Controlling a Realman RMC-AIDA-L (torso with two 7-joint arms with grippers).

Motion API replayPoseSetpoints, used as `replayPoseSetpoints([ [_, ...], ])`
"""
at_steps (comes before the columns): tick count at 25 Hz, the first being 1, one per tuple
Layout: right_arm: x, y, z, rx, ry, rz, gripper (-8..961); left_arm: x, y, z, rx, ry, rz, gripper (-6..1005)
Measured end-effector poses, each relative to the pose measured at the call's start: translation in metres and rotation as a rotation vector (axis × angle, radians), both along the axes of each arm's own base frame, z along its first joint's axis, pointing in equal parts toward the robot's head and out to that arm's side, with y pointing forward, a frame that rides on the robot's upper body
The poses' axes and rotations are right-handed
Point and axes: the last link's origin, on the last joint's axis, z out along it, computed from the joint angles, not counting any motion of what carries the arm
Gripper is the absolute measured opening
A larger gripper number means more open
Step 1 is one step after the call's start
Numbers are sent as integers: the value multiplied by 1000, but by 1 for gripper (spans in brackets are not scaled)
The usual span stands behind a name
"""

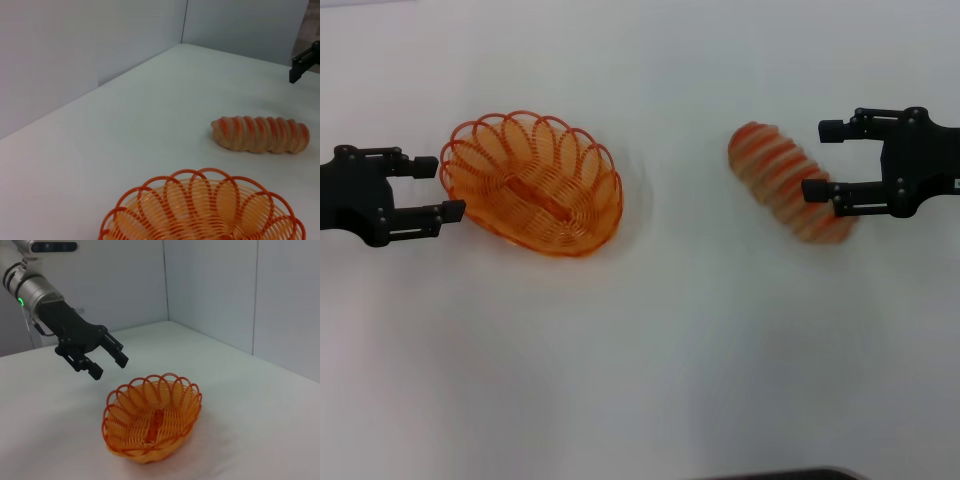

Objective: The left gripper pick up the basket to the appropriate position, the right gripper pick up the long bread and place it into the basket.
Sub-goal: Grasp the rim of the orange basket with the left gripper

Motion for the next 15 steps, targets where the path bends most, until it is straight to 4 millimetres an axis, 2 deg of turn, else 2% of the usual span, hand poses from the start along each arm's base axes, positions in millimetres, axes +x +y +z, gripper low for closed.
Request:
replayPoseSetpoints([
  [15, 0, 0, -1, -1, 2, 0, 820, 0, -1, 0, -4, -6, -2, 667],
])
